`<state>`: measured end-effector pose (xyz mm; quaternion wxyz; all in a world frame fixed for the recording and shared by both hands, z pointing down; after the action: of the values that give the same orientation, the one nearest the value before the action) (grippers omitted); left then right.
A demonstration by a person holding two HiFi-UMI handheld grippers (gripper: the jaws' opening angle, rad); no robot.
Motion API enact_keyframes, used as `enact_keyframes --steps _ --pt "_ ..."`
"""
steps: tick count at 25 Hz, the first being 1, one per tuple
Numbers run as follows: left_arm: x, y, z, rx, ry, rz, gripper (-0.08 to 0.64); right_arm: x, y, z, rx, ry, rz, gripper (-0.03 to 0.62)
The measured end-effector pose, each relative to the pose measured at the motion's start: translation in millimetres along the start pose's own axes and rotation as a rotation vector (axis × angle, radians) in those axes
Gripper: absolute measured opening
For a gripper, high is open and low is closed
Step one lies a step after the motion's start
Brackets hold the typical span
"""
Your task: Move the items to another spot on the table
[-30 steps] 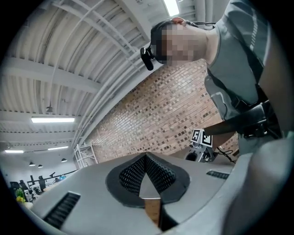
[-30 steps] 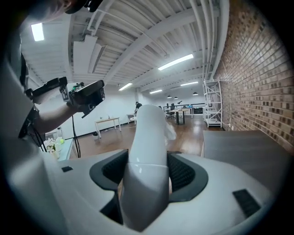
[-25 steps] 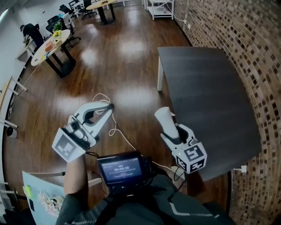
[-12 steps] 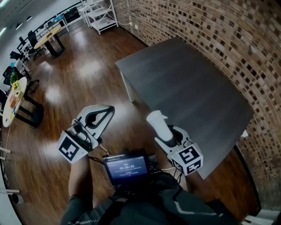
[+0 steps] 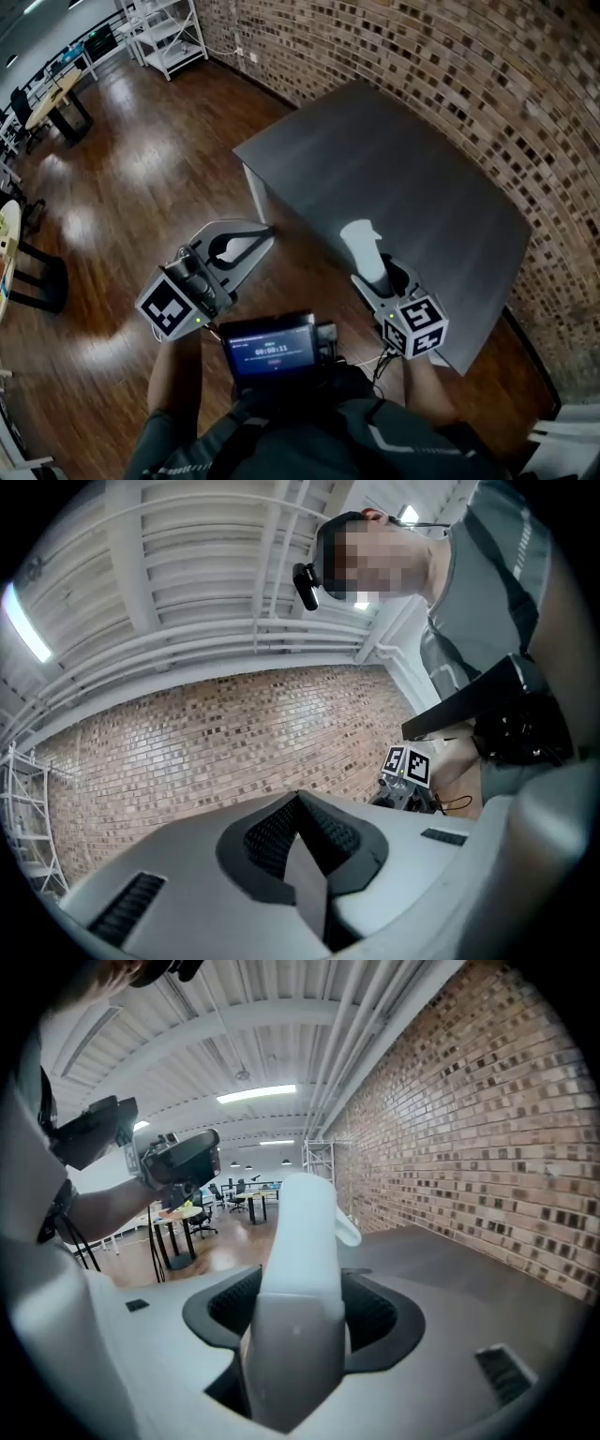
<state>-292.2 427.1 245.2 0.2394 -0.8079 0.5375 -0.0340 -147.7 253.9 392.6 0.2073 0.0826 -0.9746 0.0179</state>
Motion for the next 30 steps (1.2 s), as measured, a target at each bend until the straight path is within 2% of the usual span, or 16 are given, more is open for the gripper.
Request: enact_keyframes --steps 5,10,15,18,23,30 --pt "-32 41 -3 -0.004 0.012 -0.027 -0.006 44 10 26 0.035 0.006 -0.055 0.273" --pt "-63 95 -11 -0.032 0.01 0.0 -0.006 84 14 47 0.062 0.016 -0.097 0.273" --pt "-78 136 -27 -0.051 -0.028 0.005 -0.006 121 7 61 0.097 0.005 -0.147 0.273" --pt "-70 155 -41 -0.079 -0.056 -0.02 -0.006 141 -11 64 0.122 0.023 -0.188 0.273" --pt "-41 189 -82 -0.109 -0.049 -0.1 -0.006 178 -47 63 0.177 0.036 -0.252 0.273" --pt "17 267 -140 -0.159 -0.048 -0.178 -0.006 238 -105 59 0.258 0.051 -0.307 0.273"
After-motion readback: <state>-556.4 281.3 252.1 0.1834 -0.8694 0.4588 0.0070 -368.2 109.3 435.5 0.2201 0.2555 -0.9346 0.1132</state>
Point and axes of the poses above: the fingertips, and each gripper's own axes: x forward along the fingers, y to its left, z out of its top, the point moved 5 cm from there along -x, backward along the fingers, and after that the axes turned 6 degrees about -z, right-handed, at the moved point
